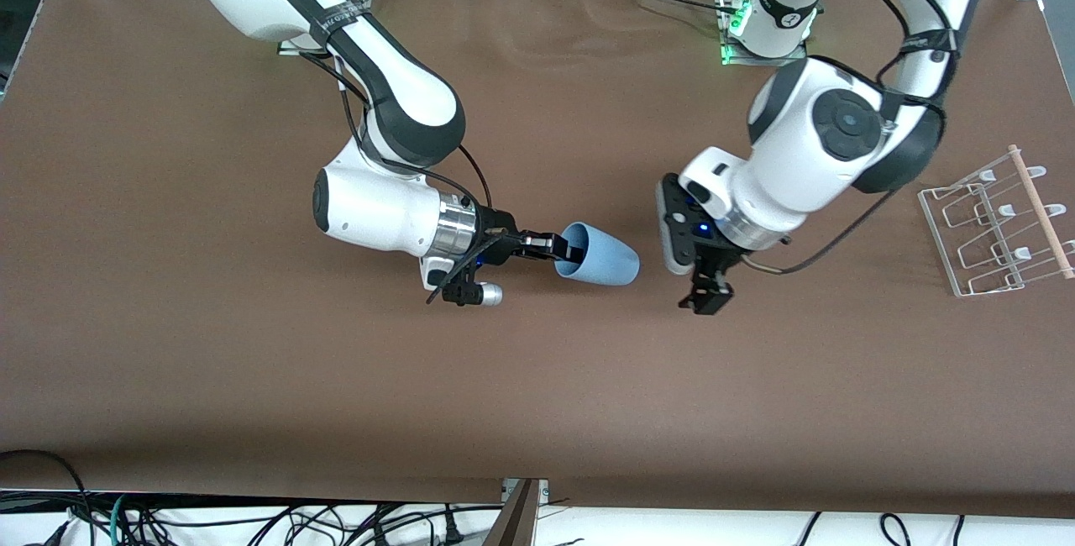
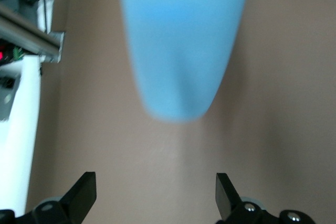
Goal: Transfer cup to left arm and place on rack
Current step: 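Close the left gripper on the cup's open end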
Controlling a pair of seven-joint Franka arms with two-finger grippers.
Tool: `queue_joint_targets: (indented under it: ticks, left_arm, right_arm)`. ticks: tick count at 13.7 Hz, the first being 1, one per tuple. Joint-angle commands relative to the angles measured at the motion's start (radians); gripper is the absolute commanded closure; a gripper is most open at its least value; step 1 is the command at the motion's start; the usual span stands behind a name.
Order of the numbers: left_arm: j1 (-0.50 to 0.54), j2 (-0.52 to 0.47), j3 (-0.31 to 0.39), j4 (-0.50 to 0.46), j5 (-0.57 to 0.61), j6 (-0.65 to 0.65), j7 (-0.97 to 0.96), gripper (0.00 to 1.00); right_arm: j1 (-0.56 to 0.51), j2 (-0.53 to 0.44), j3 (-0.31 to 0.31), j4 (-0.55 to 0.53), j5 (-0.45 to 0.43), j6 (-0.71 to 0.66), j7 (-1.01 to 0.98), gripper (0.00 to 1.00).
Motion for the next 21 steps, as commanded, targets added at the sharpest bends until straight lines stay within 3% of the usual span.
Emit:
queue_joint_targets:
  ticks: [1, 5, 8, 12, 13, 15, 16, 18, 20, 21]
  left_arm:
    - [-0.084, 0.024, 0.010, 0.029, -0.008, 0.002, -0.141, 0.00]
    - [-0.119, 0.056, 0.010, 0.040, -0.011, 0.060, -0.267, 0.00]
    - [-0.121, 0.088, 0.010, 0.099, -0.010, 0.067, -0.261, 0.00]
    - [-0.121, 0.094, 0.010, 0.101, -0.008, 0.084, -0.258, 0.00]
    - [-0.119, 0.094, 0.010, 0.100, -0.006, 0.084, -0.258, 0.07]
    - [-0.118, 0.093, 0.010, 0.100, -0.008, 0.083, -0.264, 0.43]
    - [-0.115, 0.091, 0.013, 0.100, -0.008, 0.083, -0.264, 0.57]
    - [-0.112, 0.088, 0.015, 0.100, -0.006, 0.083, -0.266, 0.67]
    - [-0.109, 0.084, 0.015, 0.100, -0.008, 0.078, -0.266, 0.90]
    - [-0.107, 0.082, 0.016, 0.100, -0.006, 0.075, -0.263, 0.97]
  right_arm:
    - [0.009, 0.022, 0.005, 0.044, 0.025, 0.015, 0.007, 1.00]
    - [0.012, 0.022, 0.005, 0.050, 0.026, 0.015, 0.007, 1.00]
    - [0.014, 0.022, 0.005, 0.050, 0.026, 0.015, 0.007, 1.00]
    - [0.014, 0.022, 0.005, 0.050, 0.026, 0.015, 0.007, 1.00]
    - [0.014, 0.022, 0.005, 0.050, 0.026, 0.015, 0.013, 1.00]
    - [0.014, 0.022, 0.006, 0.050, 0.026, 0.015, 0.017, 1.00]
    - [0.014, 0.020, 0.006, 0.050, 0.026, 0.015, 0.017, 1.00]
    - [0.014, 0.020, 0.006, 0.050, 0.026, 0.015, 0.029, 1.00]
    - [0.012, 0.020, 0.005, 0.050, 0.026, 0.014, 0.027, 1.00]
    - [0.011, 0.020, 0.005, 0.050, 0.026, 0.014, 0.027, 0.71]
